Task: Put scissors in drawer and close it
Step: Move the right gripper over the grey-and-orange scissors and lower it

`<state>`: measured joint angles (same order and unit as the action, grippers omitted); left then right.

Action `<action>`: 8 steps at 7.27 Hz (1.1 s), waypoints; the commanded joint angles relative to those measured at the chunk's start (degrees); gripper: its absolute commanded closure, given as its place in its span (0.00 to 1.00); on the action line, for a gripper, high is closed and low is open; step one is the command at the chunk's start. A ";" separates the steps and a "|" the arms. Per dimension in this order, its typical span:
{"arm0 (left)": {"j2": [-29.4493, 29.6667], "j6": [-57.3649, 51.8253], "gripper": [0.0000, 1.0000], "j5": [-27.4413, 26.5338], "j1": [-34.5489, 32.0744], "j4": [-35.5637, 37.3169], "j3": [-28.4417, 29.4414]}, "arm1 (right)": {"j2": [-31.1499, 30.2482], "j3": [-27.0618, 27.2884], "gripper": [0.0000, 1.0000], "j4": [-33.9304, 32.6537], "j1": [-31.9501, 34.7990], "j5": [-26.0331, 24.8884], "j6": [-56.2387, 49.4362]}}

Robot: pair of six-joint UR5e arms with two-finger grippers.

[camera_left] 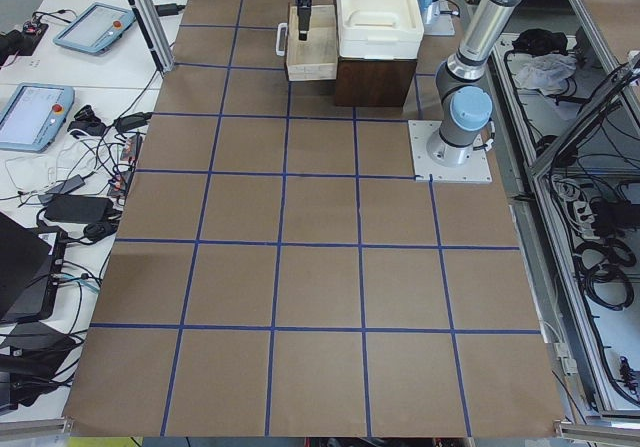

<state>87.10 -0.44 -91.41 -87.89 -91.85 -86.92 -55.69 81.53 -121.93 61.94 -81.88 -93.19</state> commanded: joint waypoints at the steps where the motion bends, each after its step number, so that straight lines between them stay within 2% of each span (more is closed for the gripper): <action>1: 0.00 0.00 0.00 0.00 0.00 0.00 0.00 | 2.59 -0.50 0.00 -4.26 -0.16 -1.08 -1.02; 8: 0.00 0.00 0.00 0.00 0.09 0.00 0.00 | 7.08 -1.64 0.02 -6.03 -0.16 -3.36 -1.20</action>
<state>87.10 -0.44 -91.41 -87.85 -91.85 -86.92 -49.29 79.90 -127.96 61.79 -84.65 -94.24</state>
